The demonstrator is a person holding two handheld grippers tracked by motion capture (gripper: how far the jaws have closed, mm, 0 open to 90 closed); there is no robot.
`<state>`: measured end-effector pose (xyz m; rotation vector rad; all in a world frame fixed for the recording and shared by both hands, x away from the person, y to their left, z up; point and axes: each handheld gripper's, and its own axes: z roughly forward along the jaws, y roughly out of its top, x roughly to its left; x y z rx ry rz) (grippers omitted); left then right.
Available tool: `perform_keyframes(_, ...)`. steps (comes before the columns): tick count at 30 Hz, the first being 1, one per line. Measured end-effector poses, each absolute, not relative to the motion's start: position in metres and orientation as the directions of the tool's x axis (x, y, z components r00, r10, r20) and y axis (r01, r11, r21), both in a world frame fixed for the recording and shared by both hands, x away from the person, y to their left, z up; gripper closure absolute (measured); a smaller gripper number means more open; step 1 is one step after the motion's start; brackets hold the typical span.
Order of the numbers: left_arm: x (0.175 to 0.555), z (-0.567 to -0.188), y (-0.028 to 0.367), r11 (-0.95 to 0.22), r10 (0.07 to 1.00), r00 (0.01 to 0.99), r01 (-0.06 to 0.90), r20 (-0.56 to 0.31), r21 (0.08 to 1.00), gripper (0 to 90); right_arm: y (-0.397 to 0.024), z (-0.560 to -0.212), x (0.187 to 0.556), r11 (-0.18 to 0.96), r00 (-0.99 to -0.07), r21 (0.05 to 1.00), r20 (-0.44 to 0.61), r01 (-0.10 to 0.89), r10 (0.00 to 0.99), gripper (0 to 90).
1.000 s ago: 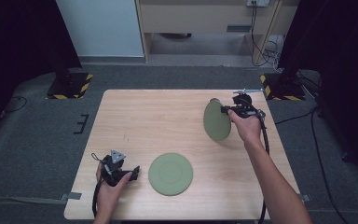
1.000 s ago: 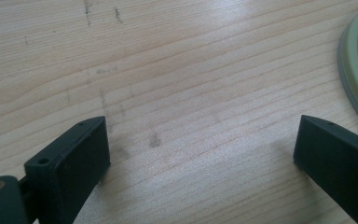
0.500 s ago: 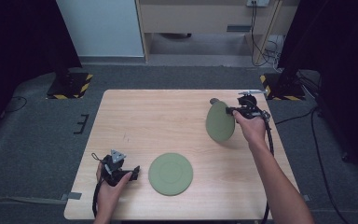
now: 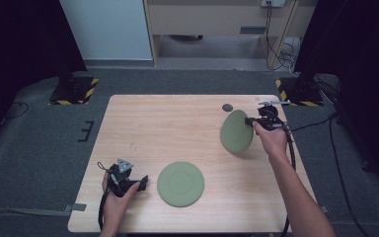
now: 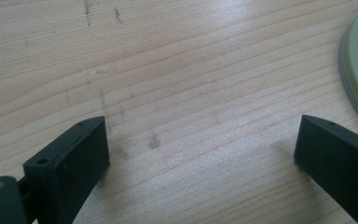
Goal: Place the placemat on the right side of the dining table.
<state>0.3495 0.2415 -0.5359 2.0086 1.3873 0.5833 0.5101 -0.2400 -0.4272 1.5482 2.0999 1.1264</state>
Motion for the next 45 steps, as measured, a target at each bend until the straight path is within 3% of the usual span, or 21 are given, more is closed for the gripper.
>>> perform_keyframes(45, 0.349, -0.536, 0.24, -0.26, 0.932, 0.363, 0.661, 0.004, 0.704, 2.4, -0.286, -0.469, 0.515, 0.058, -0.286, 0.681, 0.226, 0.73, 0.931, 85.4)
